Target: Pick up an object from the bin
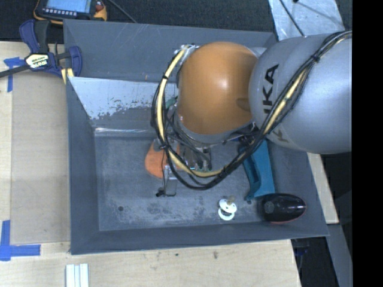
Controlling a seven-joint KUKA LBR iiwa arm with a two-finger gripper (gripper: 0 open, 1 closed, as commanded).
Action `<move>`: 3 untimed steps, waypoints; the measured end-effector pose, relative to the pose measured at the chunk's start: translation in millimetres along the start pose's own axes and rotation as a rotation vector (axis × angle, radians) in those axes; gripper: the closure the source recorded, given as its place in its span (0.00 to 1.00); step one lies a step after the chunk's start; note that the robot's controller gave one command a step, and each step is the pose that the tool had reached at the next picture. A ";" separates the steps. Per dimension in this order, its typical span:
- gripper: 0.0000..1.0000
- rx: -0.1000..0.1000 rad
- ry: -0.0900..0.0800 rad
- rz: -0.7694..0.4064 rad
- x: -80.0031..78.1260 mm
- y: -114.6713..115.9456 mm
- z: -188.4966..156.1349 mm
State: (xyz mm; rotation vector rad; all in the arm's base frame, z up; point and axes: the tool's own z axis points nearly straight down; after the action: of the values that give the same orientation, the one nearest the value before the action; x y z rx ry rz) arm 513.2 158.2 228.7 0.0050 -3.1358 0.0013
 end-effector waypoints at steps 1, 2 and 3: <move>0.00 -0.002 -0.009 0.003 -1.8 -0.8 -4.5; 0.00 -0.003 -0.008 -0.009 -11.6 -45.0 8.4; 0.00 0.003 -0.012 0.000 -21.0 -73.0 46.6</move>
Offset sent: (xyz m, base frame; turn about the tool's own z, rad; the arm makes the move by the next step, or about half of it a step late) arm 0.0251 -0.1106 -0.0268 -0.0079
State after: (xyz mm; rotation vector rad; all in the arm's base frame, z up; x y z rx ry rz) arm 534.2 85.3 182.0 0.0057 -3.1479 0.0055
